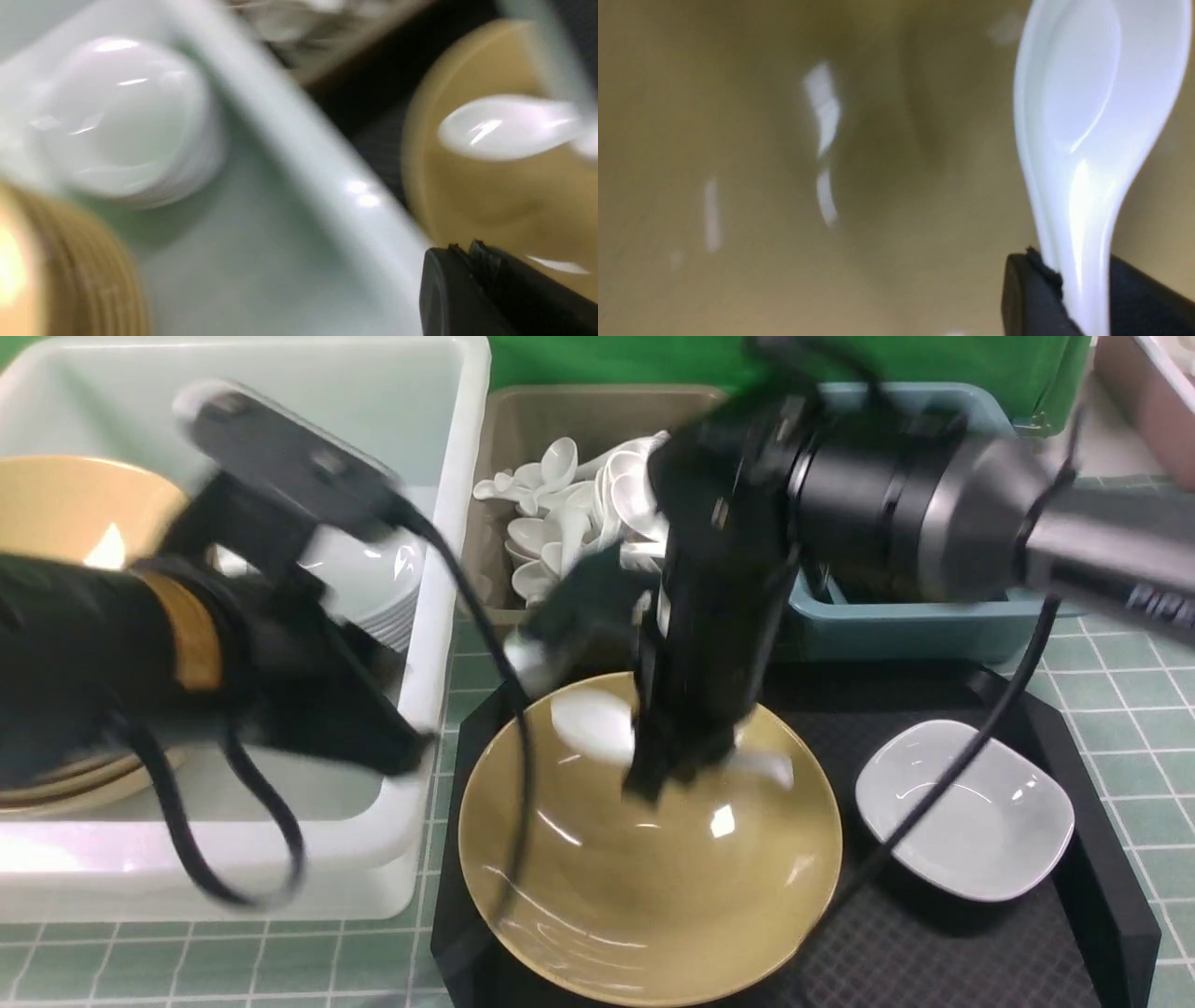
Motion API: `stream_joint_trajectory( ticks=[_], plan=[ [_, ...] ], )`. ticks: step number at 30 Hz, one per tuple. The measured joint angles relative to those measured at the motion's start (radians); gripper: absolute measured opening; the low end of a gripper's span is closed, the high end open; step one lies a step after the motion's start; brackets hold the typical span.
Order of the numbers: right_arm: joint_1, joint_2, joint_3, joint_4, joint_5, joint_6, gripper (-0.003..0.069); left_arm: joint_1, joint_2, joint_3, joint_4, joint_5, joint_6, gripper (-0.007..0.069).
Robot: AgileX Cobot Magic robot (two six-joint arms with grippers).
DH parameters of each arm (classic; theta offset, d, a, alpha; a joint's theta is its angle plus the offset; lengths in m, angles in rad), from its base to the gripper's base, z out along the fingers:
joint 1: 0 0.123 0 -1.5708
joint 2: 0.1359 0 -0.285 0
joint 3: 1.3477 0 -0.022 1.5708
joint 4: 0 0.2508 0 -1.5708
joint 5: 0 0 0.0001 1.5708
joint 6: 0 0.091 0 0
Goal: On blue table put chopsticks spoon bowls plates into blue grey white boxes.
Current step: 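Place the white spoon into the bin of spoons with the right gripper, then grasp the large bowl on the tray by its rim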
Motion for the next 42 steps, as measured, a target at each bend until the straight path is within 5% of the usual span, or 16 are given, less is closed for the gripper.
stream_joint_trajectory(
  ticks=[7, 16, 21, 24, 28, 34, 42],
  plan=[
    [-0.126, 0.018, -0.178, -0.007, -0.341, 0.093, 0.0185, 0.198, 0.004, 0.000, -0.182, -0.103, 0.096, 0.0001],
    [-0.192, 0.202, -0.282, -0.008, -0.774, 0.202, 0.0214, 0.213, 0.004, 0.000, -0.394, -0.091, 0.216, 0.0001],
    [-0.205, 0.266, -0.334, -0.008, -0.784, 0.243, 0.0415, 0.213, 0.004, 0.000, -0.475, -0.067, 0.227, 0.0001],
    [-0.206, 0.261, -0.384, -0.008, -0.678, 0.251, 0.0552, 0.213, 0.004, 0.000, -0.510, -0.051, 0.244, 0.0001],
    [-0.206, 0.215, -0.475, -0.008, -0.417, 0.234, 0.0619, 0.213, 0.021, -0.022, -0.530, -0.023, 0.317, 0.0001],
    [-0.206, 0.096, -0.581, -0.007, -0.003, 0.096, 0.0519, 0.213, 0.224, -0.281, -0.559, 0.208, 0.469, 0.0001],
    [-0.207, -0.110, -0.299, 0.058, 0.037, 0.079, 0.0235, 0.152, 0.487, -0.591, -0.556, 0.414, 0.540, 0.0008]
  ],
)
